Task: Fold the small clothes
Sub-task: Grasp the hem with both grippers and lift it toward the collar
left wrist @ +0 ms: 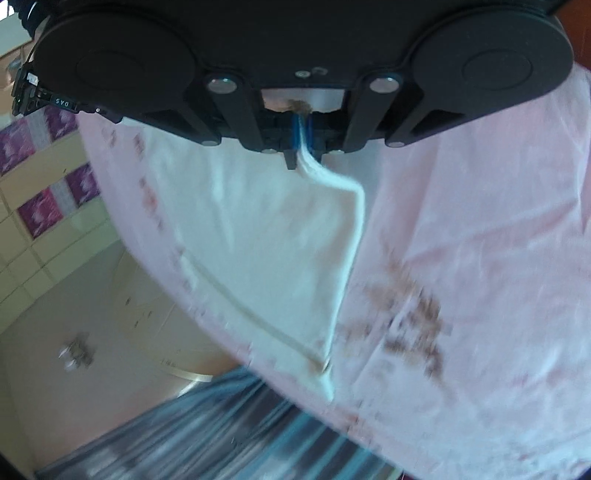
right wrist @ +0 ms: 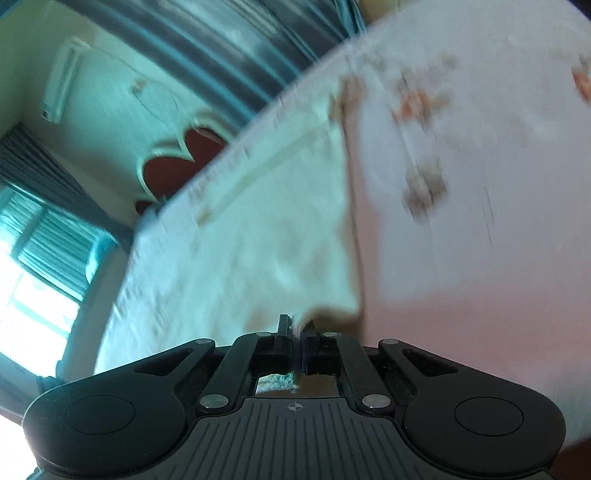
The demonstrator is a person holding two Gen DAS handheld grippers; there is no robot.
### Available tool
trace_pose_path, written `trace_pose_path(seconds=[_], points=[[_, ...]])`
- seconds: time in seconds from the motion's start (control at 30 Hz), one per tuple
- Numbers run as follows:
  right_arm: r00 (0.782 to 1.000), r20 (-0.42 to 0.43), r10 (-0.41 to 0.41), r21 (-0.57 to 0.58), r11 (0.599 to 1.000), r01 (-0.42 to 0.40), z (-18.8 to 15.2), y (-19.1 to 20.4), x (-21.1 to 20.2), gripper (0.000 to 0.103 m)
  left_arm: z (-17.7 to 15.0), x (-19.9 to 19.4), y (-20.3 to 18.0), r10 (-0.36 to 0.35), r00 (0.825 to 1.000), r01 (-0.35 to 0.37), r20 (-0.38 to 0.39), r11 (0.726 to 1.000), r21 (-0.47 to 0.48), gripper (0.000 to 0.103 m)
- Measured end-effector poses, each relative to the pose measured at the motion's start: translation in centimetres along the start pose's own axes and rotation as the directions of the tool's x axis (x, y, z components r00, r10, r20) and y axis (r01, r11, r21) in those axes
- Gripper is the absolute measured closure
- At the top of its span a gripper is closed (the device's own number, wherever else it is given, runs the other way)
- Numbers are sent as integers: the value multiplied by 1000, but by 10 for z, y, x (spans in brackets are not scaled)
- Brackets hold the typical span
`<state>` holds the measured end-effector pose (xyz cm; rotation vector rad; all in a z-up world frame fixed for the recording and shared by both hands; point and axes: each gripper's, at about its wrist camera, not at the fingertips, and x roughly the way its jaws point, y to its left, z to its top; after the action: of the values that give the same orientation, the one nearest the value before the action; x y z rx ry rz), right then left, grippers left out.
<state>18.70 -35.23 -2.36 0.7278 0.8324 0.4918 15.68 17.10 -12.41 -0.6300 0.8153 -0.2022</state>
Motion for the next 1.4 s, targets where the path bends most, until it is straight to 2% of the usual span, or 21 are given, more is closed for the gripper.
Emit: trace_pose_path(seconds=[0.17, 0.37, 0.53, 0.67, 0.83, 0.93, 1.0, 1.03, 1.07, 1.1, 1.13, 1.17, 1.23, 1.3, 1.33, 1.4], points=[[998, 54, 12, -84, 996, -7, 54, 28, 11, 100, 44, -1, -25, -54, 992, 52, 118, 998, 19, 99], [991, 135, -6, -86, 996, 18, 131, 46, 49, 100, 125, 40, -55, -112, 980, 101, 164, 992, 69, 99], [990, 128, -64, -12, 998, 66, 204, 30, 119, 100, 200, 114, -55, -95, 987, 90, 130, 995, 42, 99], [989, 108, -96, 37, 995, 93, 248, 14, 174, 100, 242, 165, -44, -71, 995, 68, 76, 997, 44, 99], [990, 58, -132, 134, 983, 123, 286, -20, 236, 100, 285, 228, -32, -45, 999, 45, 5, 997, 56, 99], [990, 38, -139, 191, 973, 129, 296, -41, 264, 99, 297, 257, -23, -38, 999, 40, -34, 997, 60, 98], [990, 46, -133, 196, 973, 121, 298, -48, 274, 98, 301, 267, -19, -52, 998, 55, -46, 996, 72, 92], [987, 47, -155, 193, 971, 143, 300, -48, 275, 84, 303, 267, -19, -69, 997, 72, -37, 994, 85, 83], [985, 76, -158, 180, 973, 142, 301, -47, 272, 38, 305, 264, -19, -96, 995, 97, -9, 990, 100, 68], [979, 133, -157, 159, 978, 135, 299, -43, 263, 21, 305, 259, -19, -112, 993, 108, 26, 988, 115, 51], [972, 186, -146, 129, 984, 123, 298, -41, 255, 15, 305, 252, -18, -115, 991, 106, 62, 986, 125, 42], [972, 188, -141, 116, 986, 120, 299, -41, 251, 15, 305, 247, -16, -113, 989, 100, 96, 986, 133, 32], [974, 176, -142, 92, 988, 128, 301, -44, 250, 15, 306, 246, -13, -113, 989, 97, 93, 983, 157, 37], [973, 139, -187, 21, 982, 186, 303, -42, 257, 32, 307, 254, -14, -72, 997, 63, 41, 977, 203, 53], [971, 106, -216, -9, 976, 218, 304, -41, 265, 47, 307, 261, -15, -49, 999, 46, 8, 971, 233, 55], [967, 65, -245, -73, 966, 250, 301, -38, 280, 51, 306, 273, -19, -7, 999, 18, -40, 958, 288, 60]])
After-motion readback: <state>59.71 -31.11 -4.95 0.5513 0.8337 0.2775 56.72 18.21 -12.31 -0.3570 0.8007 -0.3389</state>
